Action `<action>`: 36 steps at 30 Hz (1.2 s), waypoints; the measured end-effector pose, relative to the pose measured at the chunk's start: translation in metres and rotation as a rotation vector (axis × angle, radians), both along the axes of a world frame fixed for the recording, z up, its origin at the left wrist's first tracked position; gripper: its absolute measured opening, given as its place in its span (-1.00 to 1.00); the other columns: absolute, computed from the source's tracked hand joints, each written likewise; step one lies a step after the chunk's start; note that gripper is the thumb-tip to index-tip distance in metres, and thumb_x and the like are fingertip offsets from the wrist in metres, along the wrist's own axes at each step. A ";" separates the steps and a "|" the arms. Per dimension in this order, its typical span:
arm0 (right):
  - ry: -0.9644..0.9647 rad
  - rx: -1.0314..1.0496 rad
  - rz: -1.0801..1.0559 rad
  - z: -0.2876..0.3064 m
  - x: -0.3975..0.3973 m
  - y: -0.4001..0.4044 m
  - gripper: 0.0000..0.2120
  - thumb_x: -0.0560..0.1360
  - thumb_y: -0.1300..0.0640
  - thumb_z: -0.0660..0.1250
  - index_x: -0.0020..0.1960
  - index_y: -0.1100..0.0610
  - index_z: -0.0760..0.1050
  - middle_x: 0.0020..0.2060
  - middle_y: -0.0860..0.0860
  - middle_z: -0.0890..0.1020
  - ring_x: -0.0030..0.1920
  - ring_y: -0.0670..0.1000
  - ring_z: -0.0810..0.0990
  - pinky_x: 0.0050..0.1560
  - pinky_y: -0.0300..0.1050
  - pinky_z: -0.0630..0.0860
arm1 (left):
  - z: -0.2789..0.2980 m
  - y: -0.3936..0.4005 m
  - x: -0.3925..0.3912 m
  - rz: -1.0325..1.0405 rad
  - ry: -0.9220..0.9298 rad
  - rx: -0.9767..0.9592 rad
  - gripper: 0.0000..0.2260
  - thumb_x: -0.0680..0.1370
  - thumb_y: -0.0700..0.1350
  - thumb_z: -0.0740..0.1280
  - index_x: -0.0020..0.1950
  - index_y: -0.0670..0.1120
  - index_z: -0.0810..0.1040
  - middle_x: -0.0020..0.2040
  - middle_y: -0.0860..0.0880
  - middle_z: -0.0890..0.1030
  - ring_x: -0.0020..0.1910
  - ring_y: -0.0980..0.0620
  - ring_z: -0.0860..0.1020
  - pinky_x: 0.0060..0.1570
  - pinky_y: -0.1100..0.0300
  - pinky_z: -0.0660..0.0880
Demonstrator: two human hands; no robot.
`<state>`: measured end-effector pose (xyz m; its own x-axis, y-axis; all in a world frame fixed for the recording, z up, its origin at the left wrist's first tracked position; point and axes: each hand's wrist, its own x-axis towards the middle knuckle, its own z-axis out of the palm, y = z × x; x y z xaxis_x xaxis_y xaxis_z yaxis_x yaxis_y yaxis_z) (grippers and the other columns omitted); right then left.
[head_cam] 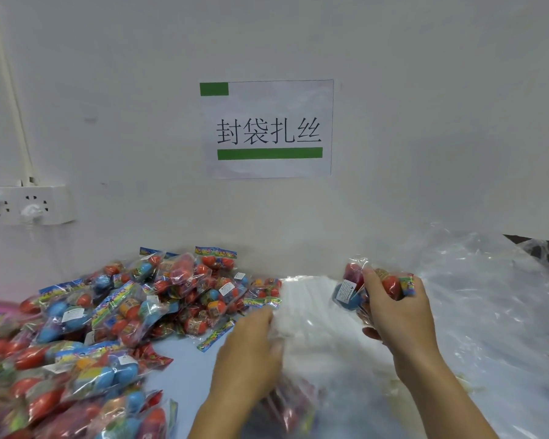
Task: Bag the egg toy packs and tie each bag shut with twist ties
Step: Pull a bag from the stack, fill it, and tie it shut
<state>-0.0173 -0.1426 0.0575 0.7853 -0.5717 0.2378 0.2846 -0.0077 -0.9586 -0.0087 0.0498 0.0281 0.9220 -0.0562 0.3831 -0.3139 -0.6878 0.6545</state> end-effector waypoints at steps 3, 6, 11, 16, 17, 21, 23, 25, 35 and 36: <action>-0.029 0.032 0.050 0.007 -0.004 0.007 -0.79 0.47 -0.11 0.46 -0.01 -0.07 0.50 -0.16 -0.03 0.68 -0.18 0.01 0.68 -0.51 -0.25 0.50 | 0.003 0.008 0.008 0.232 -0.078 -0.209 -0.79 0.51 -0.30 0.23 -0.28 -0.07 0.34 -0.28 -0.04 0.49 -0.36 0.01 0.42 -0.40 0.07 0.33; -0.074 0.072 0.143 0.014 -0.009 0.015 -0.84 0.46 -0.12 0.47 -0.06 -0.09 0.56 -0.25 -0.04 0.72 -0.35 -0.07 0.68 -0.51 -0.27 0.49 | 0.007 0.018 0.012 0.418 -0.153 -0.315 -0.81 0.50 -0.32 0.23 -0.25 -0.09 0.34 -0.29 -0.07 0.47 -0.36 -0.01 0.40 -0.42 0.10 0.28; -0.125 0.074 0.309 0.022 -0.022 0.025 -0.57 0.31 -0.23 0.45 0.02 0.04 0.61 -0.21 0.07 0.74 -0.33 0.00 0.67 -0.45 -0.15 0.51 | 0.015 0.017 0.007 0.490 -0.193 -0.414 -0.90 0.46 -0.29 0.21 -0.19 -0.12 0.34 -0.19 -0.07 0.45 -0.25 0.04 0.38 -0.37 0.10 0.23; -0.177 0.171 0.698 0.027 -0.031 0.019 -0.65 0.33 -0.11 0.59 -0.01 0.09 0.66 -0.23 0.15 0.66 -0.38 0.02 0.58 -0.56 -0.20 0.37 | 0.017 0.007 0.008 0.335 -0.079 -0.350 -0.80 0.45 -0.26 0.31 -0.15 -0.05 0.30 -0.07 0.02 0.35 -0.04 -0.04 0.33 -0.18 0.15 0.24; -0.138 0.163 0.796 0.027 -0.032 0.017 -0.66 0.29 -0.12 0.59 -0.05 0.06 0.67 -0.26 0.12 0.63 -0.41 0.00 0.56 -0.58 -0.21 0.35 | 0.016 0.005 0.008 0.275 -0.046 -0.351 -0.79 0.44 -0.27 0.32 -0.12 -0.05 0.31 -0.05 0.01 0.36 0.01 -0.04 0.31 -0.14 0.14 0.25; 0.128 -0.171 0.903 0.022 -0.034 0.012 -0.55 0.30 -0.18 0.52 0.03 0.11 0.63 -0.24 0.15 0.65 -0.40 0.03 0.57 -0.55 -0.22 0.39 | 0.017 0.001 0.005 0.021 0.123 -0.506 -0.72 0.41 -0.19 0.43 0.01 -0.06 0.38 0.05 -0.10 0.48 0.07 -0.12 0.44 -0.06 0.04 0.46; 0.243 -0.299 0.752 0.018 -0.030 0.012 -0.57 0.34 -0.21 0.50 0.04 0.08 0.61 -0.23 0.11 0.71 -0.38 0.04 0.61 -0.51 -0.21 0.40 | 0.019 0.002 0.003 -0.043 0.149 -0.598 -0.67 0.42 -0.29 0.43 0.06 -0.03 0.39 0.08 -0.07 0.50 0.07 -0.03 0.49 -0.16 0.15 0.45; 0.294 -0.346 0.568 0.013 -0.025 0.012 -0.67 0.42 -0.17 0.50 0.03 0.04 0.60 -0.26 0.04 0.73 -0.41 0.02 0.64 -0.51 -0.23 0.39 | 0.021 0.005 0.000 -0.089 0.111 -0.595 -0.61 0.42 -0.40 0.34 0.05 0.03 0.38 0.09 0.00 0.49 0.05 0.15 0.47 -0.24 0.22 0.44; 0.043 -0.296 0.208 0.000 -0.012 0.028 -0.79 0.43 -0.06 0.50 -0.02 -0.12 0.50 -0.28 -0.16 0.66 -0.33 -0.12 0.64 -0.42 -0.24 0.52 | 0.021 0.000 -0.005 -0.101 -0.255 -0.266 -0.66 0.46 -0.35 0.35 -0.27 0.11 0.47 -0.04 0.14 0.49 0.02 0.26 0.45 -0.08 0.45 0.32; 0.024 -0.341 0.229 0.001 -0.014 0.029 -0.76 0.43 -0.03 0.51 0.00 -0.13 0.50 -0.25 -0.20 0.66 -0.29 -0.14 0.65 -0.40 -0.27 0.51 | 0.019 0.001 -0.004 -0.059 -0.282 -0.279 -0.73 0.48 -0.29 0.37 -0.24 0.08 0.46 -0.08 0.11 0.50 -0.04 0.22 0.46 -0.11 0.42 0.35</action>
